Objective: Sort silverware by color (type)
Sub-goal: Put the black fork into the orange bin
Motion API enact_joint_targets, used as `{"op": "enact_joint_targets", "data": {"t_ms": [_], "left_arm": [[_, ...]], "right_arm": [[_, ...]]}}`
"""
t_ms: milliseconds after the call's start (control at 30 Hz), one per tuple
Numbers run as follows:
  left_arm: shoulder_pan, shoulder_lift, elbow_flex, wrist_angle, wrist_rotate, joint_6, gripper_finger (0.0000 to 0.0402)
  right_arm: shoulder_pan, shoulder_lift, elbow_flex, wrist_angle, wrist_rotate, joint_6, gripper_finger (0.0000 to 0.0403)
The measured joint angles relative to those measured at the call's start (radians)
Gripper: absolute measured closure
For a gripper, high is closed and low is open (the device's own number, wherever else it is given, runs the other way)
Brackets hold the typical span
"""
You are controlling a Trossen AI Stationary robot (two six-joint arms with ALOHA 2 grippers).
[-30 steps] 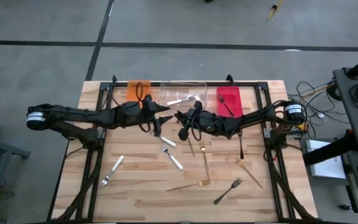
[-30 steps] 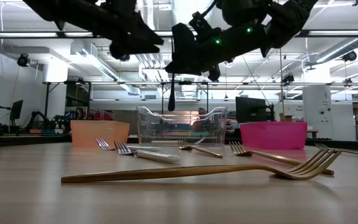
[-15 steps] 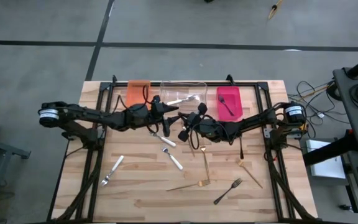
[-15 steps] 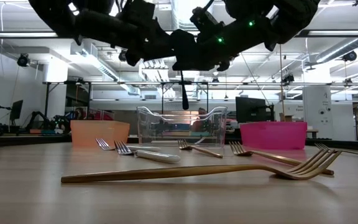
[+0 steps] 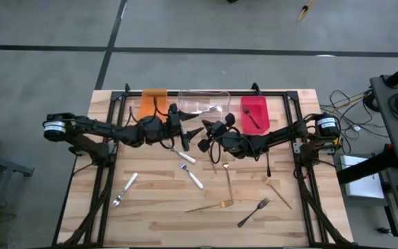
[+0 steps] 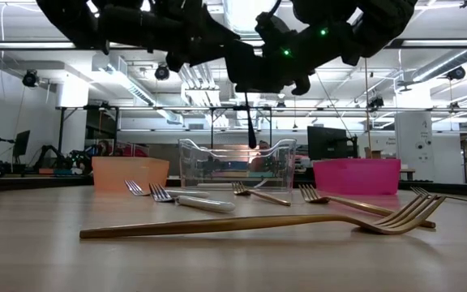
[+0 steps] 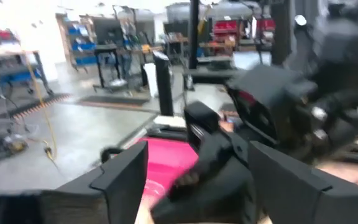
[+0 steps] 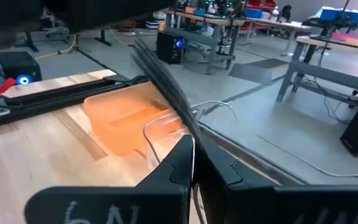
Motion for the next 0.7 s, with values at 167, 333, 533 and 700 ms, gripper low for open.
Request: {"op": "enact_joint_targets", "data": {"t_ms": [167, 333, 533, 700], "left_arm": [[0.000, 0.000, 0.000, 0.022, -0.006, 0.005, 0.0130], [0.000, 0.005, 0.000, -0.030, -0.050, 0.005, 0.0130], [-0.040, -0.001, -0.001, -0.160, -0.066, 0.003, 0.0130], [-0.104, -0.062, -0.001, -0.272, -0.194, 0.027, 0.0130]], "right_arm": [[0.002, 0.001, 0.000, 0.021, 0.000, -0.004, 0.0395], [0.010, 0.001, 0.000, 0.005, -0.005, -0.009, 0.0395], [0.015, -0.037, -0.002, -0.059, -0.085, -0.008, 0.0395], [0.013, -0.199, -0.073, -0.064, -0.146, 0.005, 0.0395]]}}
